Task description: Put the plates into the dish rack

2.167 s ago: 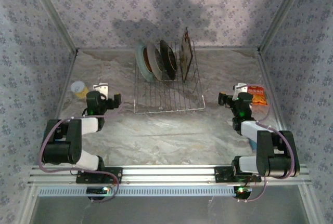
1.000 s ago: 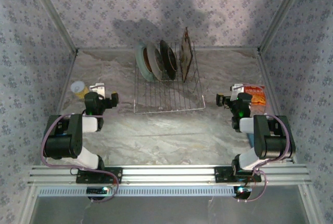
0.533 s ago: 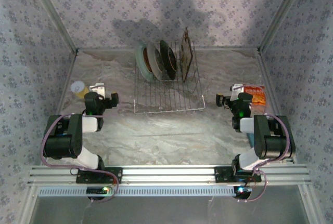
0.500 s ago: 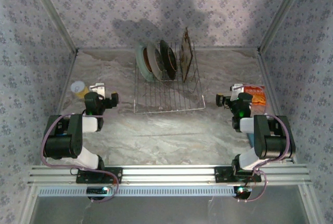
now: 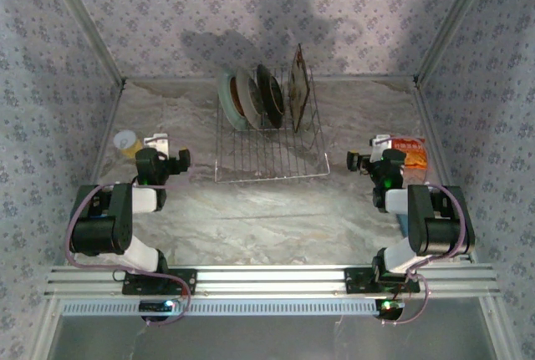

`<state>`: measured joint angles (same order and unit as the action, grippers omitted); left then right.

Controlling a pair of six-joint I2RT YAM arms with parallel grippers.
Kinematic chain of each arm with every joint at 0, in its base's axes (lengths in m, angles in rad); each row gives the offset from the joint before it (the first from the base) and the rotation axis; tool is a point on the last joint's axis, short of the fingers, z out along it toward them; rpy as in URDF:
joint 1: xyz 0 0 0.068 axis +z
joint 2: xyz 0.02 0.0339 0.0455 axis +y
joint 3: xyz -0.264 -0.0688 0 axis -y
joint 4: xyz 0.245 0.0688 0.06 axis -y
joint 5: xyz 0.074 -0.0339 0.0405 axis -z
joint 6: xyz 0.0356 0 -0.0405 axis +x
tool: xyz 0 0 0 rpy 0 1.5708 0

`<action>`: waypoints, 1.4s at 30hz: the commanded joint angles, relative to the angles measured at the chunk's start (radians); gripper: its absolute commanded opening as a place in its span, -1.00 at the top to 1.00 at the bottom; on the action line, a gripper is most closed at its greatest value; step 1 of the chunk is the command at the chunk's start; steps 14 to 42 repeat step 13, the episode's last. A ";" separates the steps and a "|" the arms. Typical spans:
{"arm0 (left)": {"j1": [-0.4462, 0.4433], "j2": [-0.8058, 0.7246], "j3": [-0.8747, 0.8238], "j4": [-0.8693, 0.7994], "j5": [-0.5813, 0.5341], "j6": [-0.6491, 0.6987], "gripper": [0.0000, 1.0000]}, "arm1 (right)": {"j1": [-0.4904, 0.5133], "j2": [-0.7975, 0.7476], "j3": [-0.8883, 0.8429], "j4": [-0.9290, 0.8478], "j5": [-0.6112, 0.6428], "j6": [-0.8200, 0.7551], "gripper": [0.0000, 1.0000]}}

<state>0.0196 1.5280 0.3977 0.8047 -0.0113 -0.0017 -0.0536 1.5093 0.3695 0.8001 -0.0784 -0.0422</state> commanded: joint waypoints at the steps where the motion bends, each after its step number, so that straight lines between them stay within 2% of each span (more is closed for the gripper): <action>1: 0.006 0.007 0.015 0.011 0.019 -0.014 -0.98 | 0.002 0.009 0.023 -0.001 0.005 -0.001 -0.99; 42: 0.006 0.006 0.015 0.011 0.019 -0.014 -0.98 | 0.000 0.010 0.023 -0.002 0.011 0.003 -0.99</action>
